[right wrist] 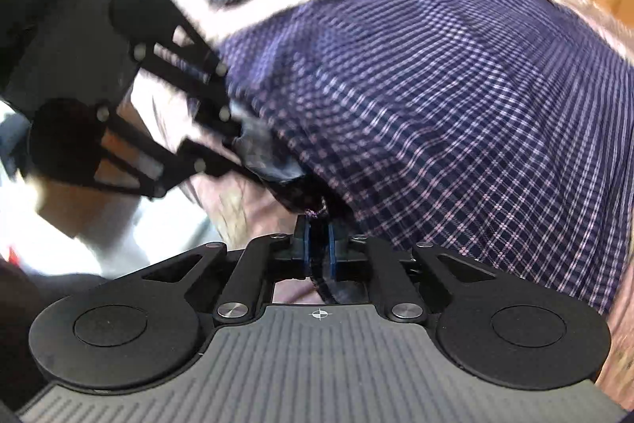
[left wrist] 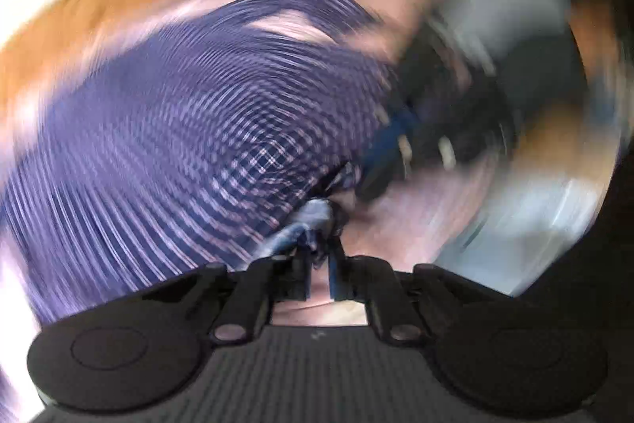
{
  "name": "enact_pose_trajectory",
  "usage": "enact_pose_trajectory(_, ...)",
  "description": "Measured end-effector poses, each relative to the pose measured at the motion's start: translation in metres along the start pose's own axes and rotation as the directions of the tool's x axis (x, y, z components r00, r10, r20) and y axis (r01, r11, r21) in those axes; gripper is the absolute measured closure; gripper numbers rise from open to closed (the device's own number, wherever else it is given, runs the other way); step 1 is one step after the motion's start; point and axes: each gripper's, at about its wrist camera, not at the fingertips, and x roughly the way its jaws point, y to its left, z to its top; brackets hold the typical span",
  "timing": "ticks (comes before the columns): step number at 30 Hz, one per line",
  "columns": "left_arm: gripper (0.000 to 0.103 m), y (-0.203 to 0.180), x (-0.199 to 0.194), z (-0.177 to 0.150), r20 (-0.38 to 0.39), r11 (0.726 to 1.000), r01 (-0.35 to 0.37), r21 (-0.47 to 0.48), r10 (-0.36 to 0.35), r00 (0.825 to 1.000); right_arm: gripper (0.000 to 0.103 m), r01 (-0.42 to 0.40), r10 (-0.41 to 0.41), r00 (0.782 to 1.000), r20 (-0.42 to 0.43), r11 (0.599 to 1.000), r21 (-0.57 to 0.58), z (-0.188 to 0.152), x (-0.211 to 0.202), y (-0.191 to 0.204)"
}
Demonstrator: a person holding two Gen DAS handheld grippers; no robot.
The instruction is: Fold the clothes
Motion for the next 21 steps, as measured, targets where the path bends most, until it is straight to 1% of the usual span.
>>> enact_pose_trajectory(1,0.095,0.011,-0.004,-0.003,0.016,0.989,0.065,-0.135,-0.063,0.998,0.097,-0.027,0.026,1.000,0.007,0.999,0.020,0.002,-0.002,-0.002)
enact_pose_trajectory(2,0.095,0.019,-0.006,-0.007,0.030,0.961,0.120,-0.249,-0.116,0.993,0.097,-0.054,0.054,0.998,0.013,0.998,0.040,0.005,-0.005,-0.003)
enact_pose_trajectory(3,0.095,0.021,-0.006,-0.015,0.014,0.946,0.142,-0.292,-0.144,0.990,0.097,-0.085,0.086,0.996,-0.002,0.996,0.039,0.004,-0.003,0.000)
enact_pose_trajectory(4,0.095,0.018,-0.006,-0.021,-0.015,0.942,0.156,-0.297,-0.168,0.986,0.096,-0.090,0.090,0.996,-0.022,0.996,0.024,0.000,0.002,0.004)
enact_pose_trajectory(5,0.095,0.016,-0.007,-0.026,-0.038,0.941,0.167,-0.296,-0.186,0.982,0.087,-0.092,0.092,0.995,-0.041,0.996,0.009,-0.003,0.007,0.008)
enact_pose_trajectory(6,0.094,0.013,-0.016,-0.027,-0.041,0.948,0.170,-0.271,-0.188,0.981,0.080,-0.111,0.111,0.991,-0.076,0.994,0.009,-0.008,0.014,0.009)
enact_pose_trajectory(7,0.093,0.009,-0.024,-0.029,-0.044,0.954,0.174,-0.245,-0.190,0.981,0.080,-0.127,0.127,0.986,-0.105,0.992,0.009,-0.011,0.015,0.010)
enact_pose_trajectory(8,0.088,0.009,-0.033,-0.029,-0.035,0.958,0.171,-0.230,-0.184,0.982,0.077,-0.140,0.142,0.987,-0.077,0.990,0.022,-0.010,0.005,0.009)
enact_pose_trajectory(9,0.084,0.016,-0.044,-0.025,0.012,0.957,0.150,-0.247,-0.152,0.988,0.077,-0.154,0.155,0.987,-0.045,0.987,0.036,-0.008,-0.006,0.008)
enact_pose_trajectory(10,0.081,0.024,-0.053,-0.021,0.058,0.956,0.126,-0.267,-0.114,0.992,0.075,-0.177,0.176,0.984,0.020,0.981,0.077,-0.003,-0.020,0.001)
enact_pose_trajectory(11,0.074,0.036,-0.056,-0.016,0.099,0.952,0.084,-0.296,-0.057,0.993,0.068,-0.162,0.155,0.985,0.069,0.981,0.105,0.003,-0.028,-0.005)
enact_pose_trajectory(12,0.062,0.049,-0.053,-0.012,0.115,0.945,0.031,-0.327,0.007,0.993,0.068,-0.144,0.129,0.985,0.117,0.980,0.134,0.009,-0.035,-0.011)
enact_pose_trajectory(13,0.058,0.062,-0.051,-0.009,0.128,0.933,-0.021,-0.359,0.072,0.989,0.068,-0.092,0.074,0.990,0.119,0.985,0.149,0.014,-0.029,-0.017)
enact_pose_trajectory(14,0.057,0.075,-0.046,-0.006,0.131,0.919,-0.070,-0.388,0.130,0.983,0.068,-0.036,0.017,0.993,0.117,0.986,0.162,0.019,-0.023,-0.024)
enact_pose_trajectory(15,0.057,0.087,-0.034,-0.006,0.105,0.906,-0.109,-0.408,0.165,0.981,0.067,0.019,-0.036,0.995,0.093,0.985,0.174,0.022,-0.009,-0.030)
enact_pose_trajectory(16,0.058,0.098,-0.023,-0.008,0.066,0.897,-0.139,-0.421,0.183,0.981,0.066,0.074,-0.088,0.994,0.067,0.980,0.185,0.025,0.005,-0.037)
enact_pose_trajectory(17,0.060,0.104,-0.015,-0.013,0.027,0.895,-0.155,-0.419,0.183,0.983,0.066,0.091,-0.098,0.995,0.034,0.981,0.170,0.021,0.014,-0.035)
enact_pose_trajectory(19,0.062,0.106,-0.007,-0.034,-0.054,0.892,-0.166,-0.420,0.158,0.986,0.066,0.115,-0.112,0.993,-0.035,0.984,0.135,0.012,0.032,-0.030)
enact_pose_trajectory(20,0.060,0.105,-0.006,-0.043,-0.078,0.892,-0.168,-0.419,0.149,0.986,0.062,0.127,-0.119,0.990,-0.069,0.985,0.116,0.007,0.040,-0.027)
enact_pose_trajectory(21,0.060,0.102,-0.011,-0.050,-0.059,0.894,-0.158,-0.419,0.147,0.987,0.062,0.114,-0.106,0.991,-0.085,0.989,0.096,0.003,0.037,-0.021)
